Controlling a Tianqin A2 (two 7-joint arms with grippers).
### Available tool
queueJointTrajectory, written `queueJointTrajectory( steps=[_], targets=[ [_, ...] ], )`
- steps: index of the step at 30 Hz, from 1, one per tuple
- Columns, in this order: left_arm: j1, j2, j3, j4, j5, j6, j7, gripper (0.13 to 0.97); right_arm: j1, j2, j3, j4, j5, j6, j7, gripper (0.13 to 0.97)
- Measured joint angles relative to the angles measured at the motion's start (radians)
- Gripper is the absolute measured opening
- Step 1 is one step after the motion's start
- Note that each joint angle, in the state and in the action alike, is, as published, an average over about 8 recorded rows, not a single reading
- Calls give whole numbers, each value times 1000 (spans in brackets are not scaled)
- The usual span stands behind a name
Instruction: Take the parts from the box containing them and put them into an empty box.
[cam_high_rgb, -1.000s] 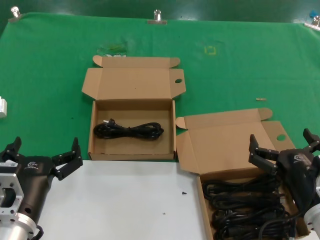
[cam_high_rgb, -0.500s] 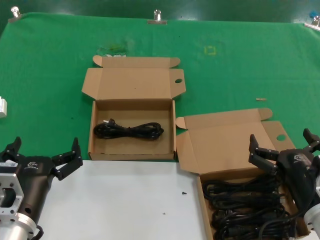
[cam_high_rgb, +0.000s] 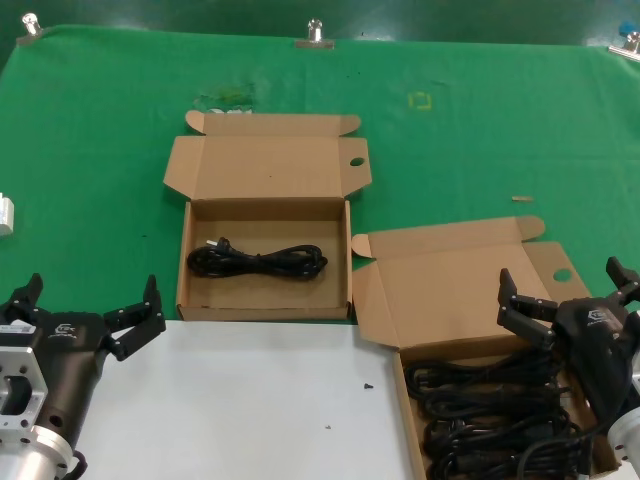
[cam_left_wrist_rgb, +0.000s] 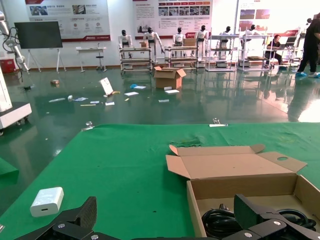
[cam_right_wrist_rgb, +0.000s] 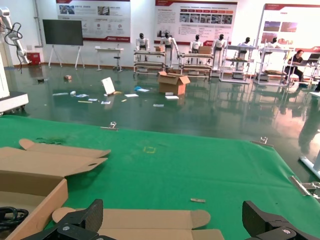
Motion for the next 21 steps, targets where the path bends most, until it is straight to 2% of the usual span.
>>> queueJointTrajectory(
  steps=[21],
  targets=[
    [0, 0, 0, 0, 0, 0, 0, 966, 0, 0, 0, 0, 0, 0, 0, 966]
  ],
)
